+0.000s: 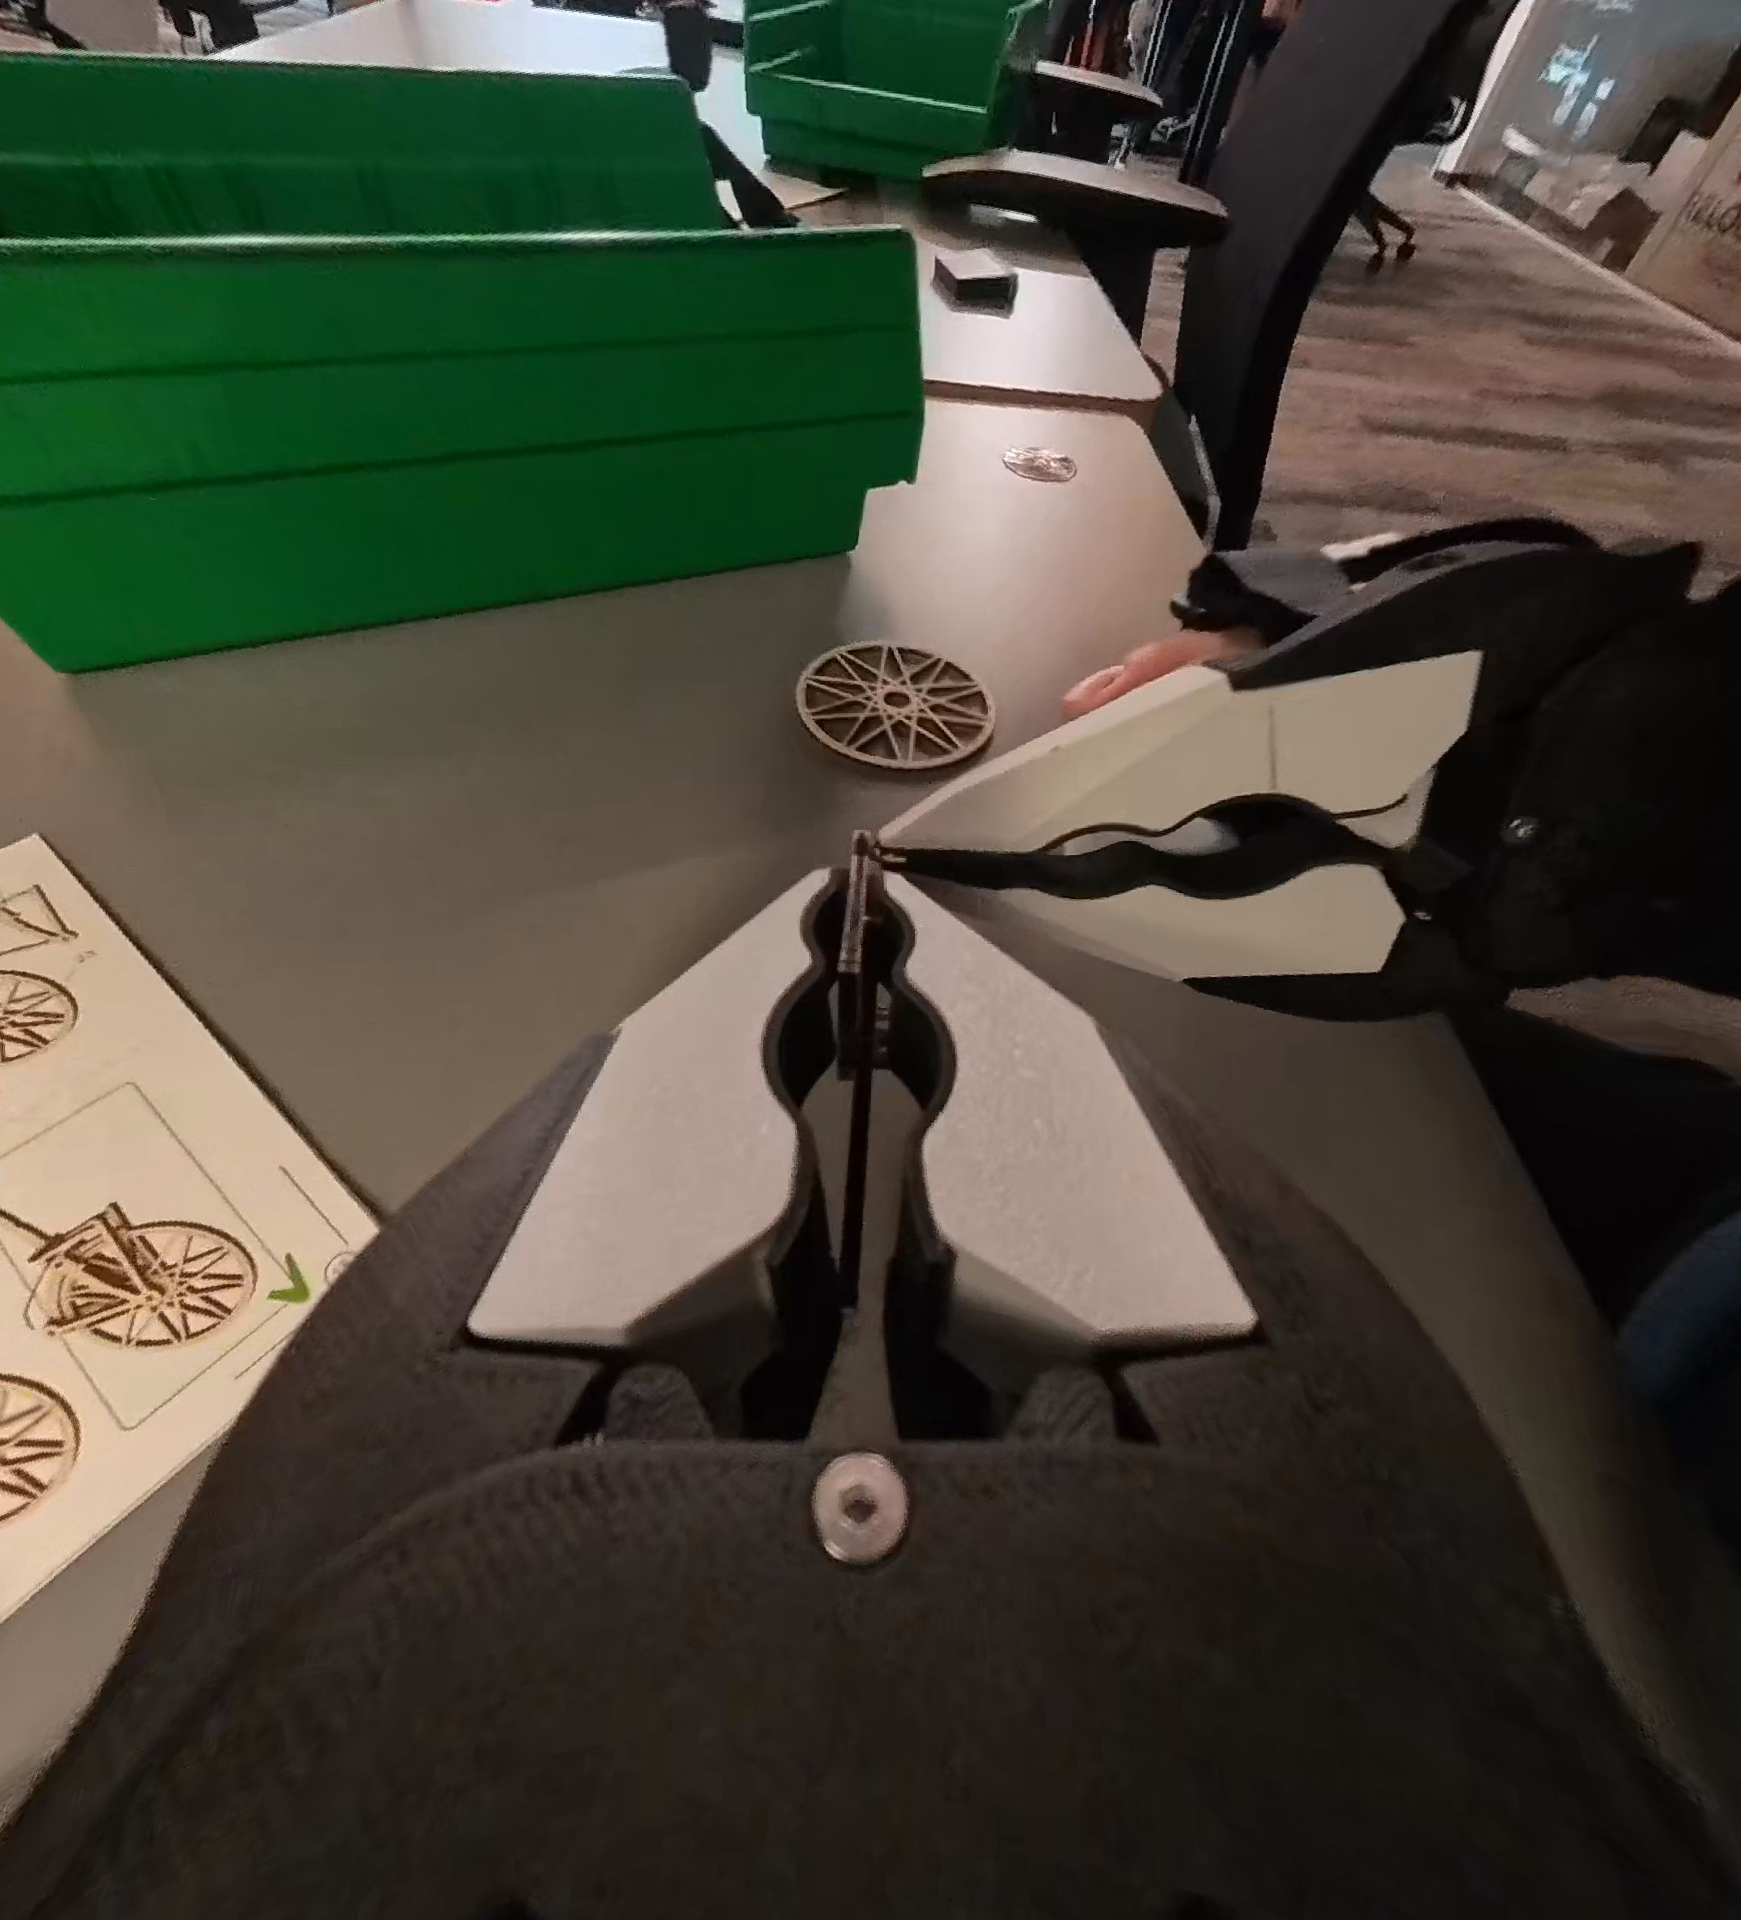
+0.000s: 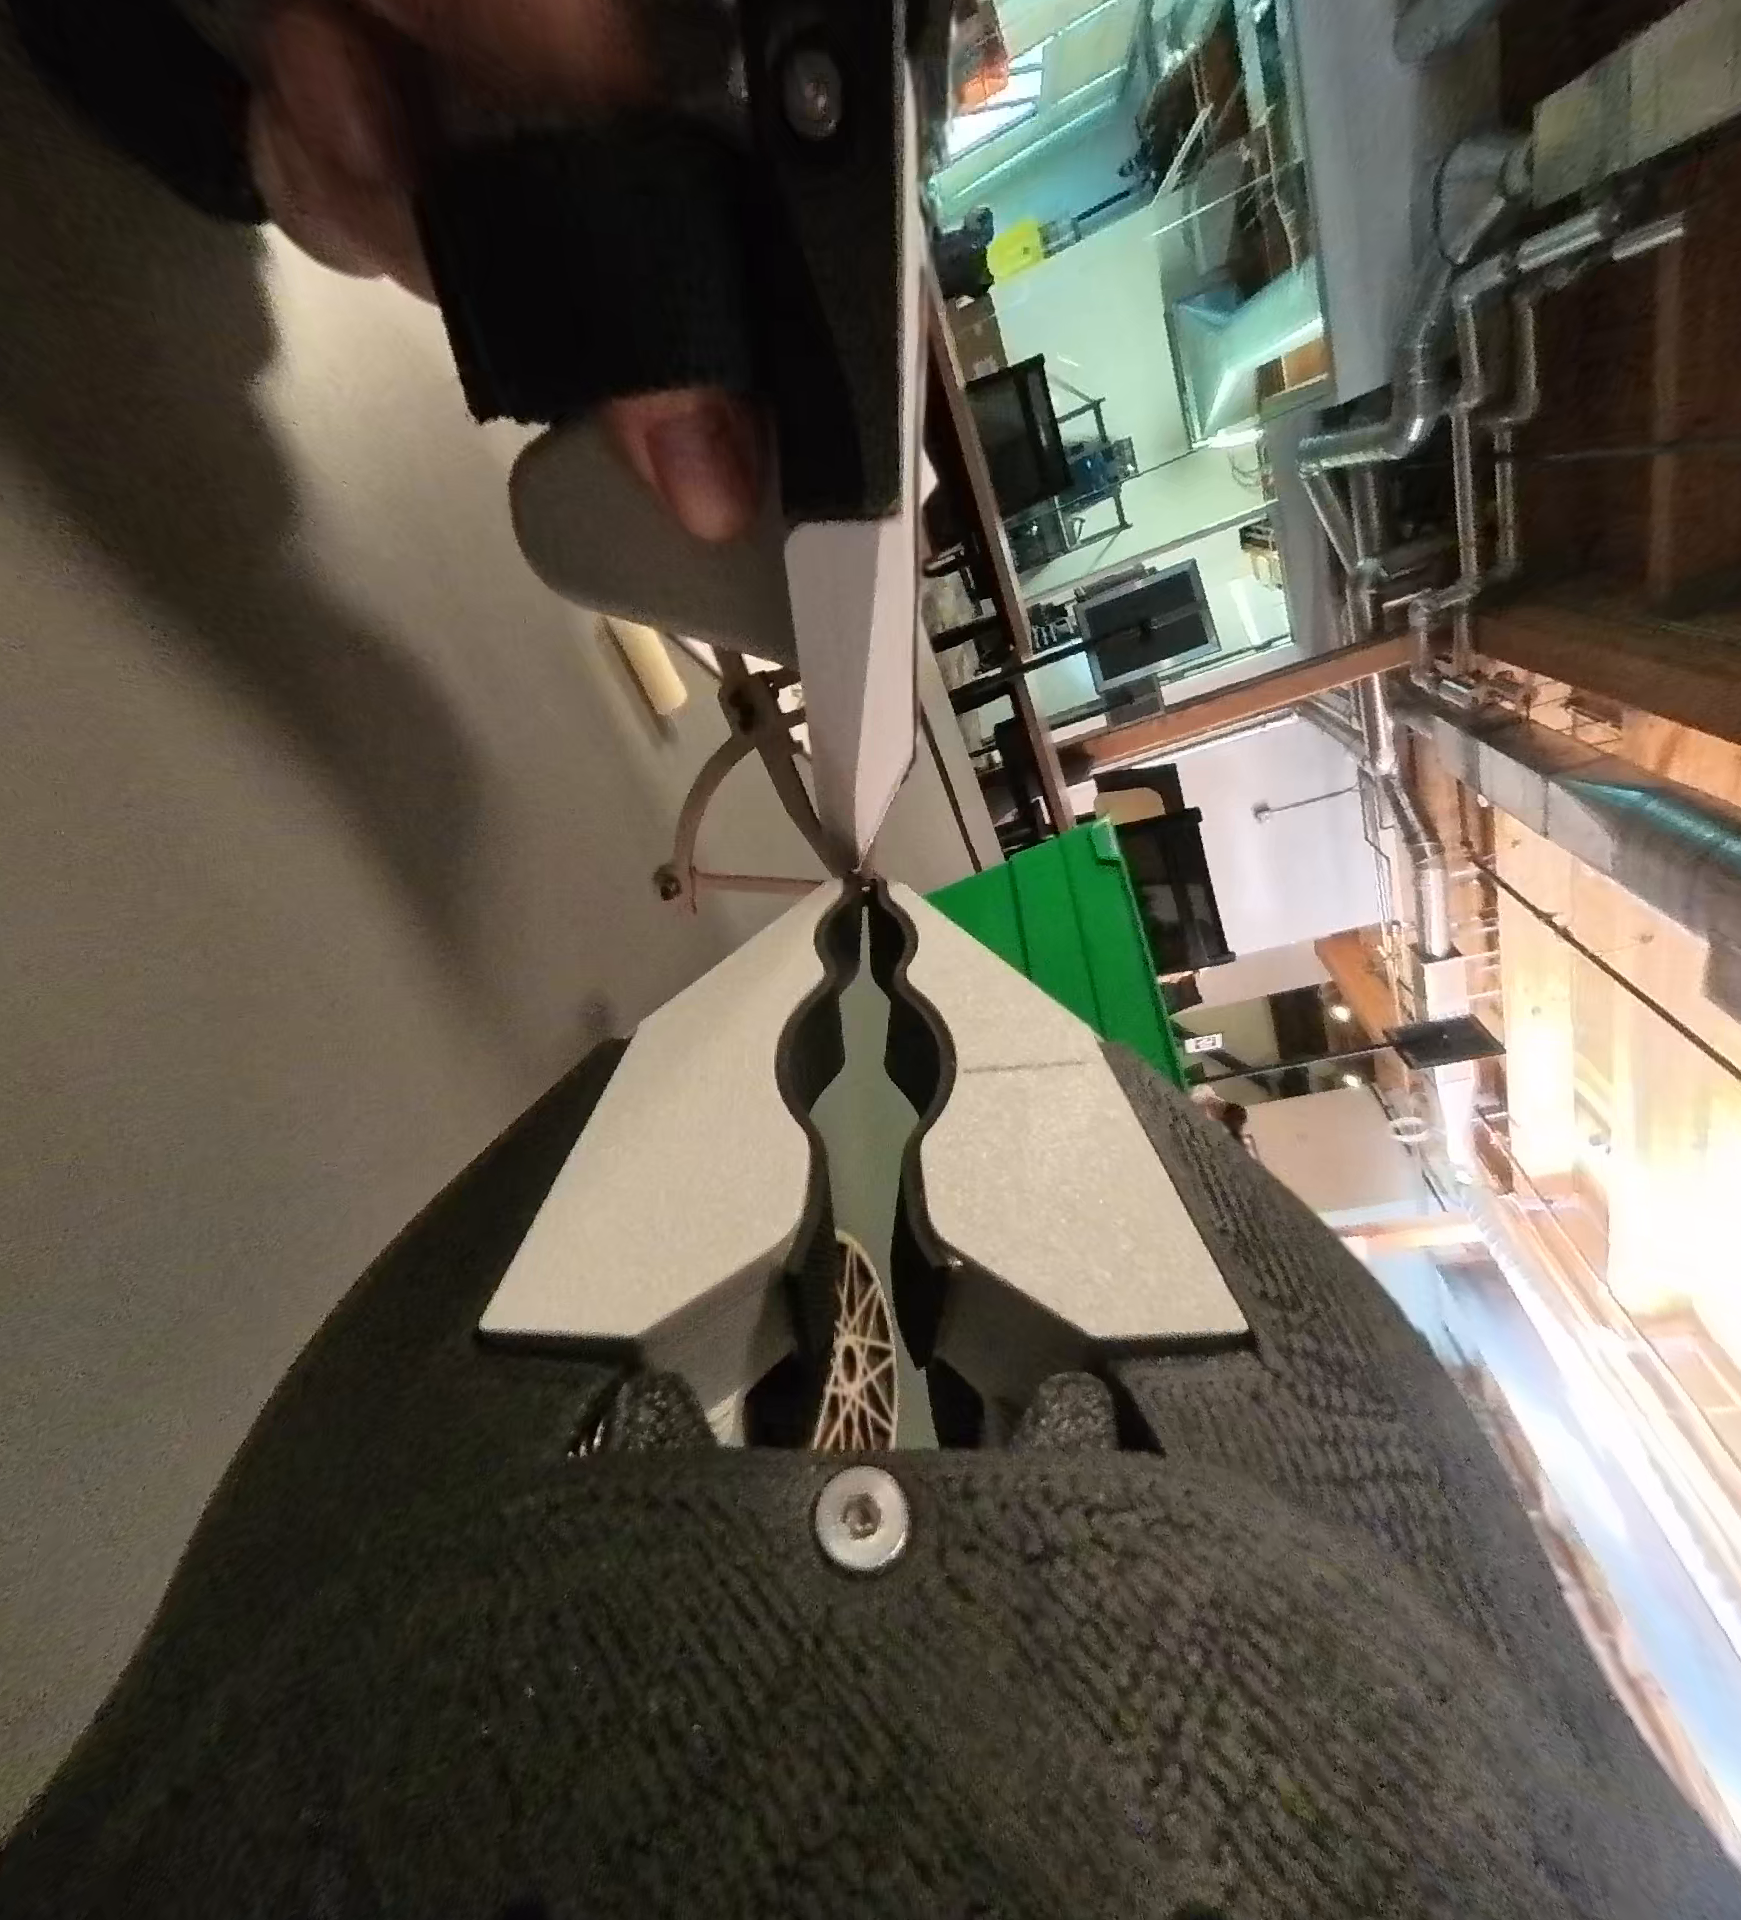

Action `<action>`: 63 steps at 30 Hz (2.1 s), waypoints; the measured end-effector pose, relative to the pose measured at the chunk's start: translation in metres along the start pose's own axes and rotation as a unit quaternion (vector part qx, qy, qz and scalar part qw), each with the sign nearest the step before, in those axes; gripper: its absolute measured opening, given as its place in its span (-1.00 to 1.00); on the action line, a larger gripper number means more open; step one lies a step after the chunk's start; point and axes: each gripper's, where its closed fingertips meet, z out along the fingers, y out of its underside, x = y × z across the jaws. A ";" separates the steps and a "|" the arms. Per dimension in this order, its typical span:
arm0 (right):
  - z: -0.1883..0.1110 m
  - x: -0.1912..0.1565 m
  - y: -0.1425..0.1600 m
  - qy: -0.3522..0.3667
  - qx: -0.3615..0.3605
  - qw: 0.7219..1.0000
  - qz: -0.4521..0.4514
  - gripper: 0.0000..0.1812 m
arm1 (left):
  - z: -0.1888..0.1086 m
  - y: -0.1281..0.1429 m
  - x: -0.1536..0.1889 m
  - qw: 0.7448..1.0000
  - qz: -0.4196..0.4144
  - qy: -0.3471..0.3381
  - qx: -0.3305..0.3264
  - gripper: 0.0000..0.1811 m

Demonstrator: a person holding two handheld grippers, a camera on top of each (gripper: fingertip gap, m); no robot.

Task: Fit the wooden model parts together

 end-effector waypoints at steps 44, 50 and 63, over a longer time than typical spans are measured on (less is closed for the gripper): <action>-0.002 -0.001 -0.004 -0.029 0.044 0.997 0.054 -1.00 | -0.003 0.002 0.000 0.993 -0.098 0.059 0.001 -0.98; 0.000 -0.001 -0.003 -0.037 0.044 0.996 0.072 -1.00 | -0.003 0.001 -0.002 0.993 -0.105 0.055 0.004 -0.98; 0.002 -0.003 -0.005 -0.050 0.041 0.993 0.095 -1.00 | -0.004 0.003 -0.004 0.991 -0.120 0.054 0.003 -0.98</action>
